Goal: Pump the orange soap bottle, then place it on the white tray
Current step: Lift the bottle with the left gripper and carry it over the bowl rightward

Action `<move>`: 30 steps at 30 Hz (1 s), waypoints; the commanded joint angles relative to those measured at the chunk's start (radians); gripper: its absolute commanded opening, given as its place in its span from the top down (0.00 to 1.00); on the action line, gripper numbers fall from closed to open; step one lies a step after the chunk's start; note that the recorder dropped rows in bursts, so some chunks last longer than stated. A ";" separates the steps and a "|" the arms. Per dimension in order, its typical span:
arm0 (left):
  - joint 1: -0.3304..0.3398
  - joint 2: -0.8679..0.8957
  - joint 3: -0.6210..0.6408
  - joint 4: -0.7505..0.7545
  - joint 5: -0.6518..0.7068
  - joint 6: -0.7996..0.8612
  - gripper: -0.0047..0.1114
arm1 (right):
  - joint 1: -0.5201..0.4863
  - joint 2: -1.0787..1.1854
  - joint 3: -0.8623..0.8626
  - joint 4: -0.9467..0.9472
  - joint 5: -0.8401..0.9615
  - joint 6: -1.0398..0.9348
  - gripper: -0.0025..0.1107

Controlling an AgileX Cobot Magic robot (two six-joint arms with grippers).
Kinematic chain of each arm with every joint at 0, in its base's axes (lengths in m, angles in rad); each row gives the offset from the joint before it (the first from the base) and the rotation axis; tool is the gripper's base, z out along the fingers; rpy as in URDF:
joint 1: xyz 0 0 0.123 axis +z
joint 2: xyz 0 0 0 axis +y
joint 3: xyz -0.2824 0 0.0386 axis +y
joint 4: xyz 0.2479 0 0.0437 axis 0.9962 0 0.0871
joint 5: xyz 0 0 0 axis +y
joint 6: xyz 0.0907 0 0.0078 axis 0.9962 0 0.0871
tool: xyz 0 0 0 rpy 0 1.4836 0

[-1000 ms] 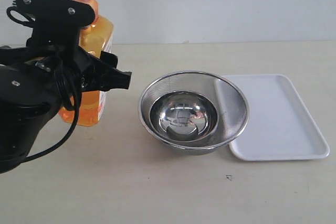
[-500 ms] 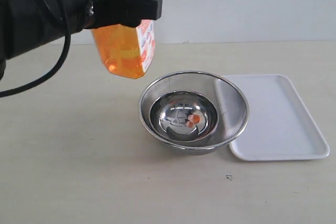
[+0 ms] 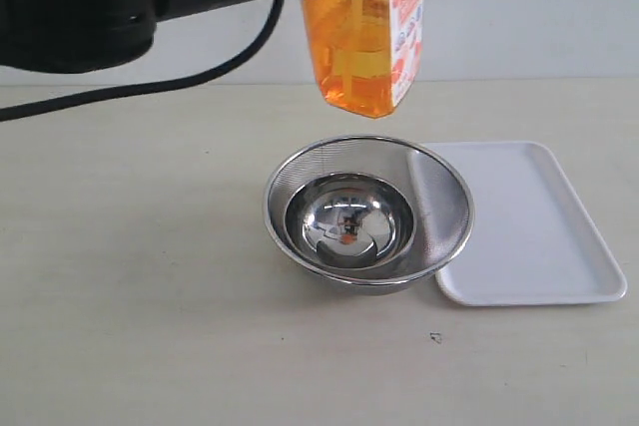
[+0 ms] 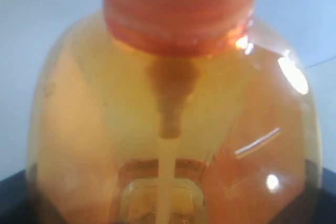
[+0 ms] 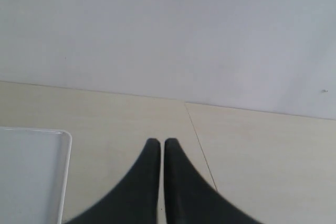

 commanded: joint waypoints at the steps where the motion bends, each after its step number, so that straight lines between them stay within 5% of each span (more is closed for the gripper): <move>1: -0.005 0.040 -0.083 0.029 0.062 0.004 0.92 | 0.000 -0.003 0.004 -0.012 -0.006 -0.001 0.98; 14: -0.055 0.286 -0.365 0.032 0.194 0.046 0.92 | 0.000 -0.003 0.004 0.017 -0.006 -0.001 0.98; 30: -0.064 0.496 -0.517 -0.043 0.211 0.048 0.92 | 0.000 -0.003 0.021 0.036 0.023 -0.009 0.98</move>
